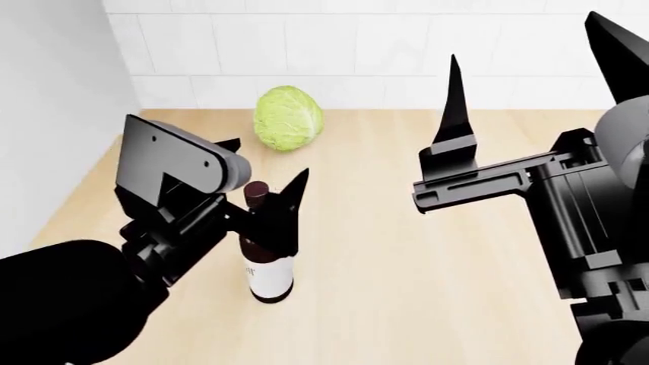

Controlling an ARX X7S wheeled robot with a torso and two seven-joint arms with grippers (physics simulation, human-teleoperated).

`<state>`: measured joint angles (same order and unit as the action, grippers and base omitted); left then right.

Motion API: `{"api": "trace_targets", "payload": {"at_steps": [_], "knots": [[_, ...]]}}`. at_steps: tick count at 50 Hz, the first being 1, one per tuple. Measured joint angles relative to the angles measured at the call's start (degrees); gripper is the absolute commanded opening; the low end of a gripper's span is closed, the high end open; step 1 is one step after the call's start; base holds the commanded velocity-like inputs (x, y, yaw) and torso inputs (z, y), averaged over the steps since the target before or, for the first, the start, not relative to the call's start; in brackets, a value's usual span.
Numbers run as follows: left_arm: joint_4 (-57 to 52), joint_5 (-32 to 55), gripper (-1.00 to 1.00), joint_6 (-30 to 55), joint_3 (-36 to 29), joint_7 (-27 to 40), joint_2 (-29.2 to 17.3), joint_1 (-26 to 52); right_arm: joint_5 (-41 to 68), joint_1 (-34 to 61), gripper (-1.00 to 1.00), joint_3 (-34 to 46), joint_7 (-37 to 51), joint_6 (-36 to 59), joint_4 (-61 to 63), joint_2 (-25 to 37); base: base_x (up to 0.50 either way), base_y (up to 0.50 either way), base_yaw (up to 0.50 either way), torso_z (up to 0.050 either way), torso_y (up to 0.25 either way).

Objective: Pick the bar and vinegar from the counter and place them in the cabinets closest to them.

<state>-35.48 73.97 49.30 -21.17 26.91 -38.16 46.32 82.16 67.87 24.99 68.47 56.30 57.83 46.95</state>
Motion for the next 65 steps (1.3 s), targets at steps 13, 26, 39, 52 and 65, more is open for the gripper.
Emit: {"api": "trace_targets", "payload": {"at_steps": [13,26,39,52,65], "knots": [[0.7,-1.4,1.00,-1.2,-0.2,-0.7,-0.4,-2.5,-1.2,-0.5,1.00,0.5,-0.6,-0.3,-0.2,-0.1,0.00,0.00,0.00,0.000,0.000],[-0.3,-1.9,1.00,-2.4,-0.1,-0.7,-1.2,-5.4,-2.6,-1.4,1.00,0.8,-1.2,-0.9,-0.1,0.1,0.00,0.00,0.00,0.000,0.000],[-2.1,-2.0,1.00,-3.5,0.1,-0.5,-2.1,-8.3,-4.0,-2.2,1.00,1.3,-1.9,-1.4,-0.2,0.2,0.00,0.00,0.00,0.000,0.000],[-3.9,-1.5,-1.00,-4.4,0.8,0.4,-3.2,-10.5,-5.3,-2.5,1.00,1.7,-3.0,-1.9,-0.6,0.2,0.00,0.00,0.00,0.000,0.000],[-4.7,-0.2,-1.00,-4.7,1.5,1.3,-3.8,-10.8,-5.7,-3.0,1.00,1.9,-2.9,-2.6,-0.3,0.6,0.00,0.00,0.00,0.000,0.000]]}}
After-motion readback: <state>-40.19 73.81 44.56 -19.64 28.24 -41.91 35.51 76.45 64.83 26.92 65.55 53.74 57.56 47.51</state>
